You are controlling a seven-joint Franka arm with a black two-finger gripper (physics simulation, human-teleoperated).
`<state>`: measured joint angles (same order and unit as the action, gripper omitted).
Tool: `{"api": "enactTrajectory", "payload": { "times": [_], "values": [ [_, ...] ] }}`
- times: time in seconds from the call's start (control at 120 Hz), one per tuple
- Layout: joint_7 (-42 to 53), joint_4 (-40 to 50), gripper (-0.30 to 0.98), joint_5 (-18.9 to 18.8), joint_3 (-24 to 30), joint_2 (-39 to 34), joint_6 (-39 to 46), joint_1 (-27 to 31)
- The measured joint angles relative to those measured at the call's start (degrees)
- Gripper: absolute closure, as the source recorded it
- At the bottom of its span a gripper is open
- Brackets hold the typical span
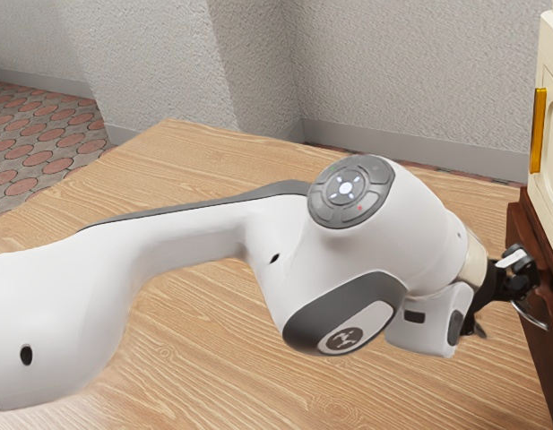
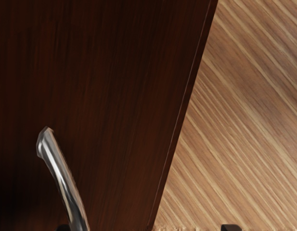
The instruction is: Pull the drawer handle with one arm to open the drawer
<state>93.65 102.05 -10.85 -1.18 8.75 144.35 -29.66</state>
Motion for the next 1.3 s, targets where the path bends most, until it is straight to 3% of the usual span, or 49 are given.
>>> {"api": "enactTrajectory", "payload": {
  "times": [0.183,1.3],
  "values": [
    [-0.01,2.76,0.39,-0.10,-0.35,-2.46,0.07,-0.06],
    [-0.62,21.27,0.35,-0.06,-3.54,-19.32,1.11,0.54]
  ]
}}
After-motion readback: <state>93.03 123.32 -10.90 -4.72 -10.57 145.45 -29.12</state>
